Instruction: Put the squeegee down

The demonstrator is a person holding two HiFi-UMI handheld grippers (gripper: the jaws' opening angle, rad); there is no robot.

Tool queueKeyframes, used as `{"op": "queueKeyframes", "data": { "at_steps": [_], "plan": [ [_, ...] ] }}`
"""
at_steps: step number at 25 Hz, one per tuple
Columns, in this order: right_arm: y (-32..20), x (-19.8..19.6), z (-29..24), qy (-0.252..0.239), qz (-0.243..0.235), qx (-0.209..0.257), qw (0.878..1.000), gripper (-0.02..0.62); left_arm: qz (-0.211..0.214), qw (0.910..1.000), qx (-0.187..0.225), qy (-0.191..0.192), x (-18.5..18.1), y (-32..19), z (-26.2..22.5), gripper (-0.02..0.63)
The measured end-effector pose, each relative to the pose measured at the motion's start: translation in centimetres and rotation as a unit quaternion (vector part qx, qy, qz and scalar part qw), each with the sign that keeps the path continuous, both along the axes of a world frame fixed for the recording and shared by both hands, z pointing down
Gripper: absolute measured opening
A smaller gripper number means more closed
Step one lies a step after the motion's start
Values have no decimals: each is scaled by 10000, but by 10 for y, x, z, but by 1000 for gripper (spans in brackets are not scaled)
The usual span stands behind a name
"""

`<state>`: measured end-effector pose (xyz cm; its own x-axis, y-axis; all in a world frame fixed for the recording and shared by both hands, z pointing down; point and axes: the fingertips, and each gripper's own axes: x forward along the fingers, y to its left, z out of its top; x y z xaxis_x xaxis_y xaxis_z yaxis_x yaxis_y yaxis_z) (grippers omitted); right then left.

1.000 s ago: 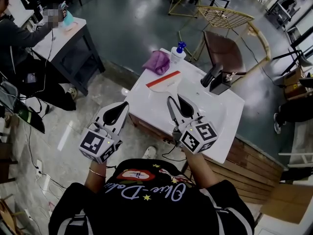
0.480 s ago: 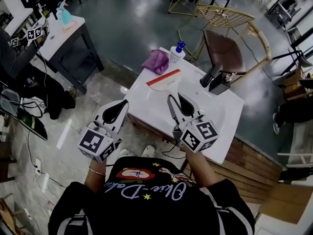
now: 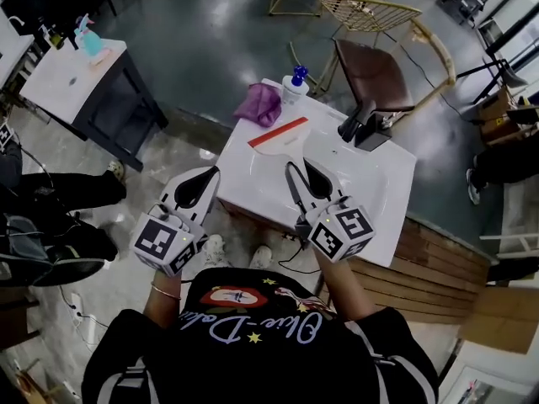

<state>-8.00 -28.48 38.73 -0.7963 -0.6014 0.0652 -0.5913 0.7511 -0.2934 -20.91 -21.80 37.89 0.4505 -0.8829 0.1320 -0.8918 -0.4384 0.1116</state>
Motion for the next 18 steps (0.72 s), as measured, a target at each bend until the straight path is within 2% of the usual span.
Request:
{"op": "queueKeyframes", "data": {
  "at_steps": [7, 18],
  "plan": [
    [0, -3, 1, -5, 368, -43, 9993, 109, 452, 9990, 21, -6, -5, -11, -4, -5],
    [2, -14, 9, 143, 760, -138, 9969, 109, 760, 9970, -53, 122, -21, -20, 3, -5]
  ]
}}
